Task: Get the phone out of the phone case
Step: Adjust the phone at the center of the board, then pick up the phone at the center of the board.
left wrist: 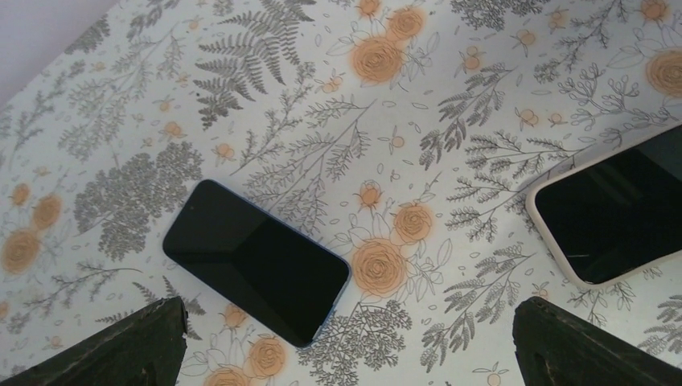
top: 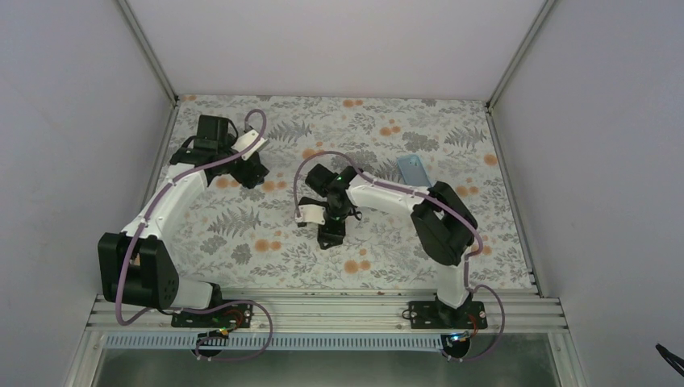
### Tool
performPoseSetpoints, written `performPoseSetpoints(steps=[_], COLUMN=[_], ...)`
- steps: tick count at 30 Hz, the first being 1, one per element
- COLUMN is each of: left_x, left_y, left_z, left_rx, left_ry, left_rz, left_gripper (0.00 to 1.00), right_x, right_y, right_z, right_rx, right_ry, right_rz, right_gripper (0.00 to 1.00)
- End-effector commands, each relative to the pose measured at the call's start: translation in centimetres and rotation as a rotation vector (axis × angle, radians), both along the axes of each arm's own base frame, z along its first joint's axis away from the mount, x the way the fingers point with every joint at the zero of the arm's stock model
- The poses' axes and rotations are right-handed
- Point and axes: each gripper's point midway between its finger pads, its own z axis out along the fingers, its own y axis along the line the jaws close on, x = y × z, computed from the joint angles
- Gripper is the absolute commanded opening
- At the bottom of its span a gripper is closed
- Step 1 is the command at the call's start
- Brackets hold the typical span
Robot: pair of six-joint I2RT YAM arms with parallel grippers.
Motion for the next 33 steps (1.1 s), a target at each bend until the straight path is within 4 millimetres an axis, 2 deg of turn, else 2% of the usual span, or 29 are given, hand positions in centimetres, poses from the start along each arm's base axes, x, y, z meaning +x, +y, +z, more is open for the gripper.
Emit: performPoseSetpoints(steps=[1,2,4,5,10,15,19,26,33], left_x=[-0.3,-0.4,-0.4,-0.5,-0.6,-0.8,-1.0,-0.9,-1.0], left_y=[-0.4,-0.4,-0.4,-0.4,-0.2,0.0,0.3,0.2,-0.3], left_z=[-0.2,-0.4,-0.4,-0.6,-0.6,-0.7,-1.1,-2.0,-2.3], left_rx=[-0.023,-0.023,-0.022,-0.021,-0.011,0.001,0.014,0.012,-0.018], left_ry=[0.002,0.003,0.003,0.005,0.001,-0.002,0.004,0.022,0.051], left_rz=[-0.03,-0.032,-0.033,-0.034,-0.033,-0.028,-0.027,-0.025,-0.038], left_gripper=[1.0,1.0,1.0,1.0,1.0,1.0,1.0,1.0,1.0], right_x=[-1.0,-0.4,0.9,1.8,6.2,8.9,9.5,7.9,7.6], right_y=[0.9,1.0,0.9,0.8,0.7,0.7,0.3,-0.5,-1.5], right_z=[4.6,4.7,4.8,4.8,2.9,1.3,0.4,0.5,-1.3], right_rx=[0.095,0.095,0.101,0.095,0.045,0.028,0.014,0.034,-0.009], right_ry=[0.002,-0.028,-0.095,-0.139,-0.2,-0.168,-0.131,-0.02,-0.025], right_rz=[0.09,0.082,0.075,0.068,-0.043,-0.138,-0.177,-0.185,-0.212], right_gripper=[0.76,0.8,0.95,0.99,1.0,1.0,1.0,1.0,1.0])
